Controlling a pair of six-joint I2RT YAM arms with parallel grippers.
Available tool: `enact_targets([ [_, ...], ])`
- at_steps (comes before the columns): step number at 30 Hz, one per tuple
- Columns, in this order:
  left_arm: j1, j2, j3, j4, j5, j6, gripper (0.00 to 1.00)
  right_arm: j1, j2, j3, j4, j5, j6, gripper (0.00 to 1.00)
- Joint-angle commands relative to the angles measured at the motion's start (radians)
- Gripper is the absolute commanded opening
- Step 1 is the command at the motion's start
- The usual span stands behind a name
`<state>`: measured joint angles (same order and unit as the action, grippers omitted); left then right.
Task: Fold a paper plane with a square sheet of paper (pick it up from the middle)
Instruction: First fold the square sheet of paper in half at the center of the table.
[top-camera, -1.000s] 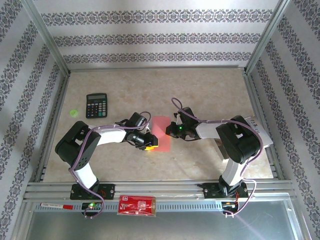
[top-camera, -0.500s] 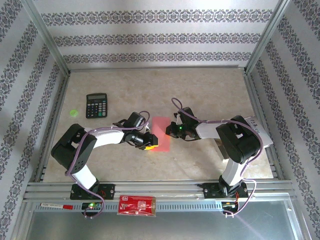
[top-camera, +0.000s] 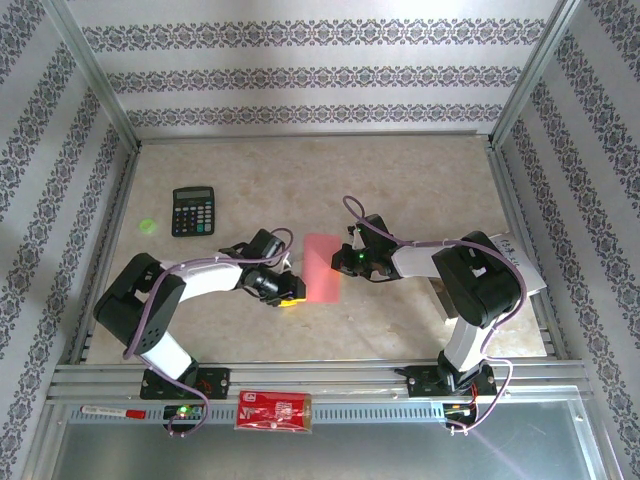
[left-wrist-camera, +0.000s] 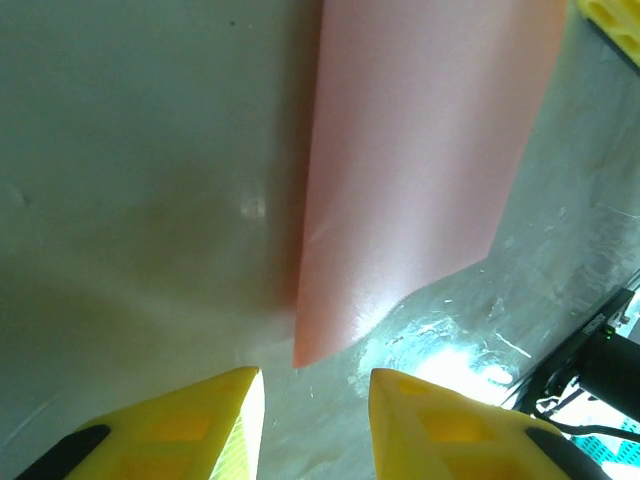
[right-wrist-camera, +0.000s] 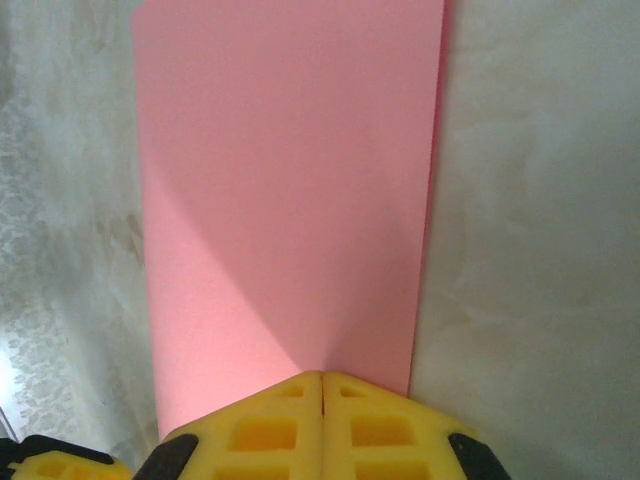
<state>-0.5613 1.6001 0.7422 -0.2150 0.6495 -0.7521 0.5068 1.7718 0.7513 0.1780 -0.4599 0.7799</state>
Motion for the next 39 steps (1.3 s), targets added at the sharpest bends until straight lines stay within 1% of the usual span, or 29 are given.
enact_targets([
  [1, 0.011, -0.024, 0.046, 0.026, 0.048, -0.002, 0.33, 0.003, 0.052, -0.063, -0.204, 0.106, -0.018, 0.0],
  [3, 0.011, -0.008, 0.071, 0.107, 0.082, -0.043, 0.33, 0.004, 0.051, -0.063, -0.205, 0.106, -0.017, 0.0],
  [6, 0.022, 0.046, 0.124, 0.139, 0.081, -0.054, 0.33, 0.004, 0.051, -0.063, -0.205, 0.107, -0.017, 0.0],
  [8, 0.034, 0.093, 0.156, 0.155, 0.078, -0.054, 0.31, 0.003, 0.051, -0.066, -0.2, 0.106, -0.015, 0.0],
  [12, 0.061, 0.195, 0.231, 0.144, 0.081, -0.033, 0.25, 0.006, 0.054, -0.066, -0.199, 0.104, -0.014, 0.0],
  [16, 0.086, 0.245, 0.256, 0.136, 0.084, -0.023, 0.2, 0.005, 0.052, -0.07, -0.194, 0.104, -0.01, 0.0],
  [21, 0.106, 0.257, 0.262, 0.135, 0.09, -0.011, 0.19, 0.007, 0.058, -0.071, -0.19, 0.103, -0.006, 0.0],
  [25, 0.107, 0.257, 0.257, 0.124, 0.104, -0.01, 0.19, 0.006, 0.063, -0.067, -0.189, 0.101, -0.007, 0.0],
  [30, 0.101, 0.185, 0.177, 0.188, 0.149, -0.064, 0.2, 0.006, 0.063, -0.066, -0.19, 0.099, -0.005, 0.0],
  [34, 0.097, 0.132, 0.099, 0.199, 0.138, -0.09, 0.19, 0.005, 0.063, -0.069, -0.19, 0.101, -0.005, 0.0],
  [39, 0.096, 0.159, 0.082, 0.212, 0.135, -0.088, 0.16, 0.006, 0.072, -0.064, -0.189, 0.098, -0.01, 0.0],
])
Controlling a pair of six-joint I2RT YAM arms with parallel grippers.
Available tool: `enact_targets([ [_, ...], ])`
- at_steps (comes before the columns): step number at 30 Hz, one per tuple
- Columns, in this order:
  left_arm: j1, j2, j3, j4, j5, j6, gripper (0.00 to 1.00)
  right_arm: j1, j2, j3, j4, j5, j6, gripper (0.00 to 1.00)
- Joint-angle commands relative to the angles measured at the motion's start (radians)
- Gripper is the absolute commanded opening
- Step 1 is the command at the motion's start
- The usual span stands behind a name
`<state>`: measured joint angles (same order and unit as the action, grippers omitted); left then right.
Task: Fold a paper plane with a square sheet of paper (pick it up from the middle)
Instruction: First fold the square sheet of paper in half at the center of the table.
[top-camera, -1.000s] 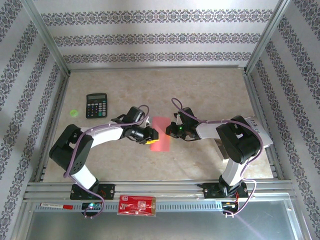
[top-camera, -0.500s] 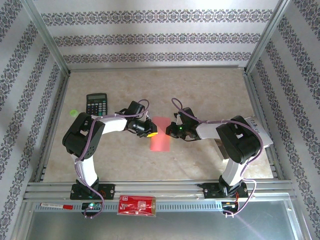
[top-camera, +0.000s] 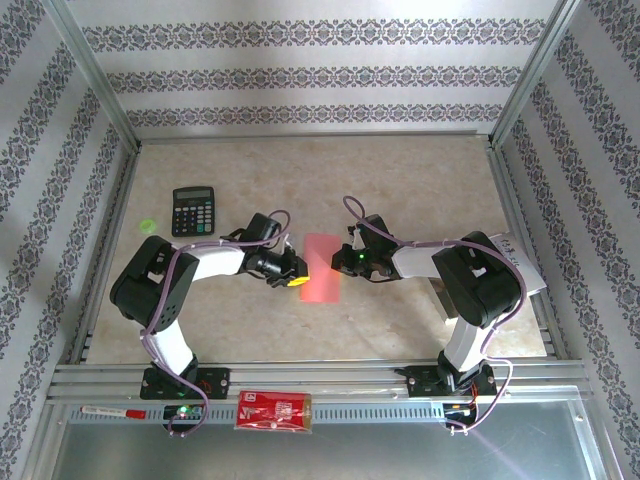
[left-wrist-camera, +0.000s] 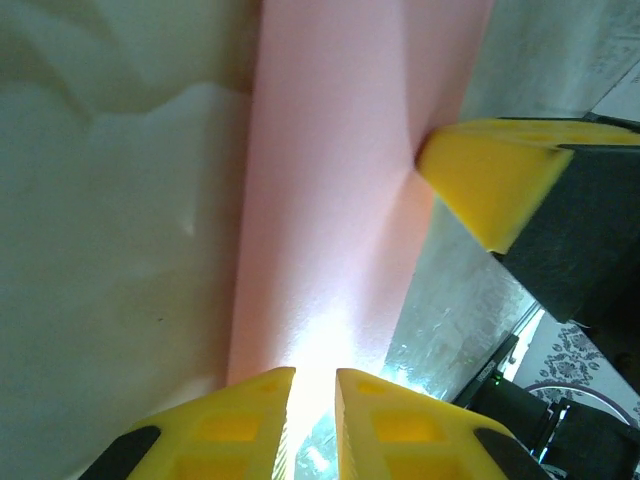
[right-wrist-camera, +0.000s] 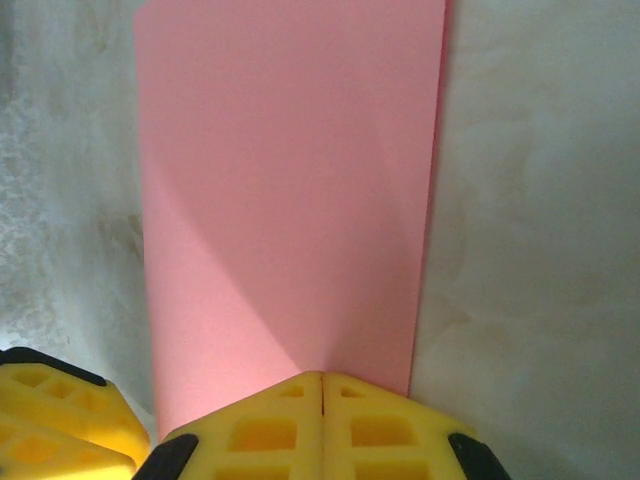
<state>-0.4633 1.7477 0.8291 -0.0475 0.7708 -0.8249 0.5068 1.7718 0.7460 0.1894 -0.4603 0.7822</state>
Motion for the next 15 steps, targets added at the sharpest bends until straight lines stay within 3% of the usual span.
enact_targets([
  [1, -0.004, 0.02, -0.004, 0.052, 0.016, -0.017, 0.16, 0.006, 0.072, -0.057, -0.201, 0.1, -0.011, 0.0],
  [15, -0.001, 0.054, -0.019, -0.007, -0.02, 0.037, 0.14, 0.006, 0.063, -0.06, -0.205, 0.104, -0.013, 0.0],
])
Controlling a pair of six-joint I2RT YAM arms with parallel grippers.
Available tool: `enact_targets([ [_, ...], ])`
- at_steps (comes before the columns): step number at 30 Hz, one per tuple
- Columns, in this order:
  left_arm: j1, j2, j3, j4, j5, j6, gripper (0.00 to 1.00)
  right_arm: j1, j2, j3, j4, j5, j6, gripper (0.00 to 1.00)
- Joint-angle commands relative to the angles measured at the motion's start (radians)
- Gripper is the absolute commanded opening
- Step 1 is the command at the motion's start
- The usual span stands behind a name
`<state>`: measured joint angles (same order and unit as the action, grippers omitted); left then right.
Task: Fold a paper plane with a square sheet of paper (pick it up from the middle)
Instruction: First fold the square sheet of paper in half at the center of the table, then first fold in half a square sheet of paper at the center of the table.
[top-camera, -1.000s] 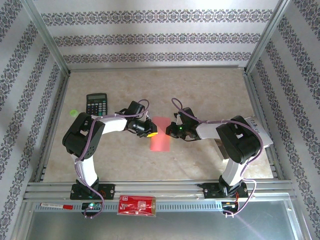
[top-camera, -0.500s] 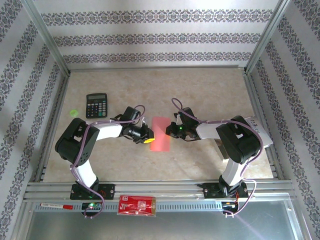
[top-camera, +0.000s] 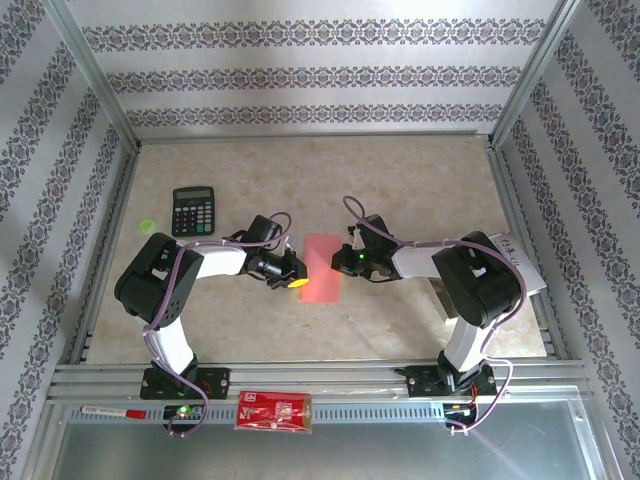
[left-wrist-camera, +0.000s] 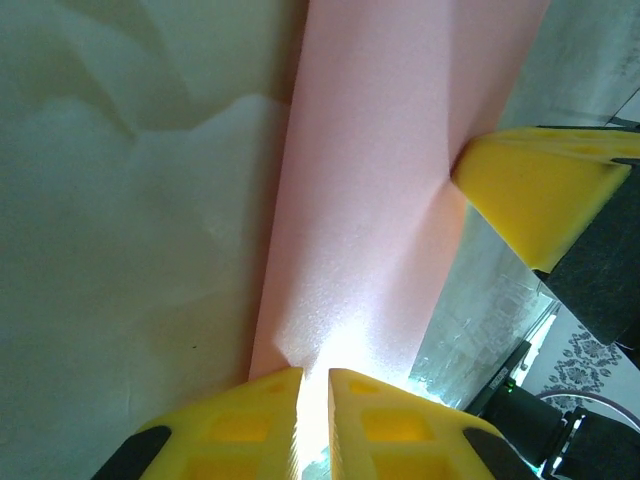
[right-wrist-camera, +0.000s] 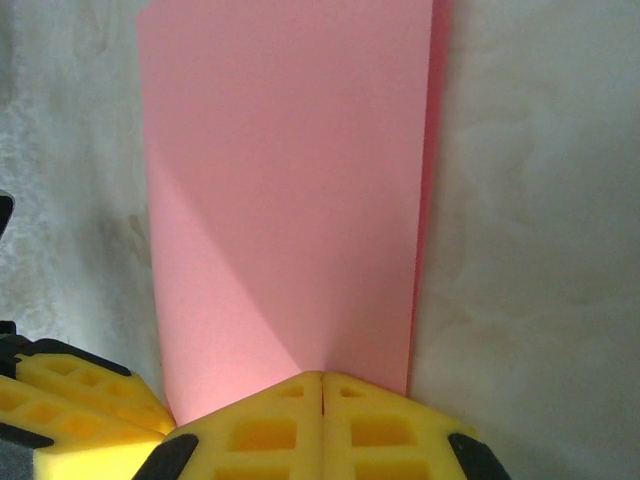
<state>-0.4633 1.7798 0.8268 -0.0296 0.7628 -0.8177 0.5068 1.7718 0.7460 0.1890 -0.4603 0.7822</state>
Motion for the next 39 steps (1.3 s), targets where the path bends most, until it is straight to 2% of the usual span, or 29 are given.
enact_targets([
  [1, 0.001, 0.022, -0.016, -0.033, -0.016, 0.033, 0.13, 0.006, 0.061, -0.06, -0.206, 0.104, -0.012, 0.0],
  [11, 0.005, 0.038, -0.032, -0.059, -0.032, 0.056, 0.12, 0.006, 0.052, -0.059, -0.209, 0.1, -0.011, 0.0],
  [15, 0.007, 0.033, -0.04, -0.084, -0.049, 0.076, 0.09, 0.003, 0.031, -0.059, -0.21, 0.088, -0.011, 0.0],
  [21, 0.03, 0.054, -0.052, -0.103, -0.024, 0.128, 0.0, 0.004, -0.053, -0.048, -0.138, -0.022, -0.02, 0.01],
  [27, 0.041, 0.08, -0.037, -0.127, -0.007, 0.171, 0.0, 0.035, -0.106, 0.007, -0.071, -0.093, -0.006, 0.08],
  [39, 0.041, 0.082, -0.032, -0.156, -0.012, 0.194, 0.0, 0.118, 0.033, 0.141, -0.017, -0.093, 0.085, 0.09],
])
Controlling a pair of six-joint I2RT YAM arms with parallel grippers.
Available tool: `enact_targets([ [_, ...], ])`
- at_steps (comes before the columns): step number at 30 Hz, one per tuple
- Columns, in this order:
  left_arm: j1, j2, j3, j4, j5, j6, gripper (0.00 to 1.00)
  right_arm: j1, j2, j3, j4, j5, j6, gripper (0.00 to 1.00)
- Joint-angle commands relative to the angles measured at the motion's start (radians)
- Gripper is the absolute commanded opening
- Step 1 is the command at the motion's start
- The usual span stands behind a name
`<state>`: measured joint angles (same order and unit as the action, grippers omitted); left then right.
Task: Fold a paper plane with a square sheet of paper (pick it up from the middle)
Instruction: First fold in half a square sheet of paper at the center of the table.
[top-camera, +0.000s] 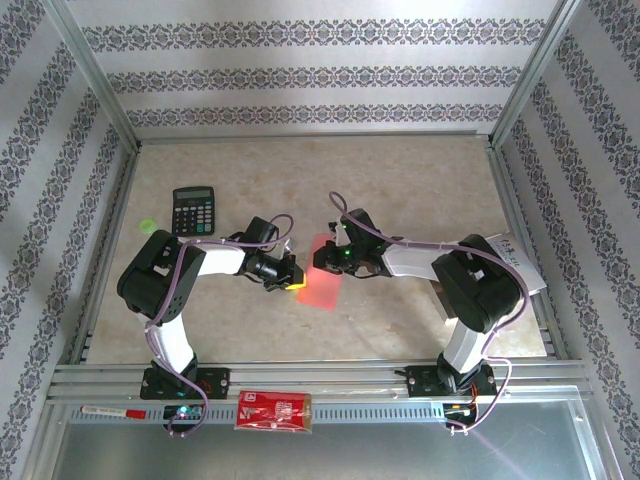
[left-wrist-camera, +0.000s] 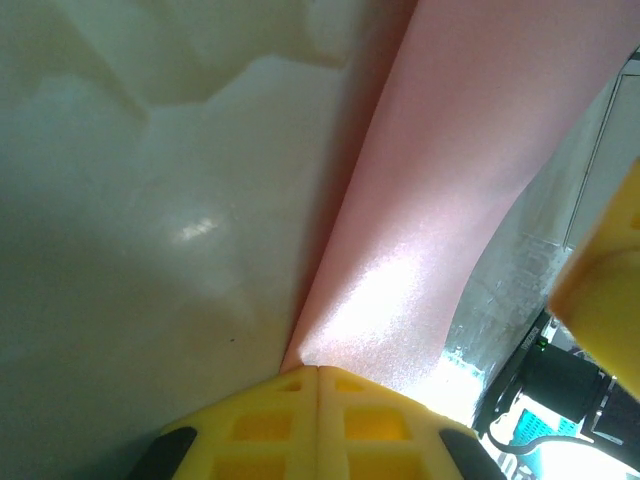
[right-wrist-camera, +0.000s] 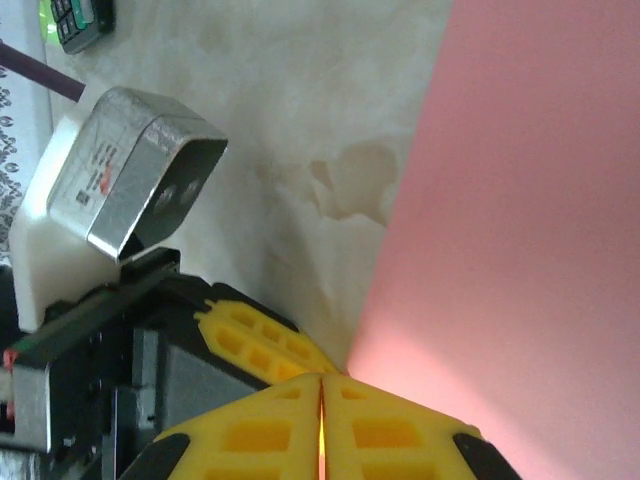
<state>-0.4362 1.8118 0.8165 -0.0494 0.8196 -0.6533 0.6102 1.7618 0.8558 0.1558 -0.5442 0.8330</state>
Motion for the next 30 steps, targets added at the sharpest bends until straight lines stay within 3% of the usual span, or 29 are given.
enact_targets([
  [1, 0.013, 0.051, -0.022, -0.139, -0.071, 0.032, 0.0, 0.022, 0.06, 0.045, 0.021, -0.012, 0.039, 0.08],
  [12, 0.014, 0.049, -0.02, -0.167, -0.089, 0.056, 0.0, 0.05, 0.163, 0.115, -0.031, 0.029, 0.03, 0.07],
  [30, 0.01, 0.075, -0.028, -0.328, -0.212, 0.168, 0.0, -0.03, 0.217, 0.19, -0.128, 0.126, -0.028, 0.04],
])
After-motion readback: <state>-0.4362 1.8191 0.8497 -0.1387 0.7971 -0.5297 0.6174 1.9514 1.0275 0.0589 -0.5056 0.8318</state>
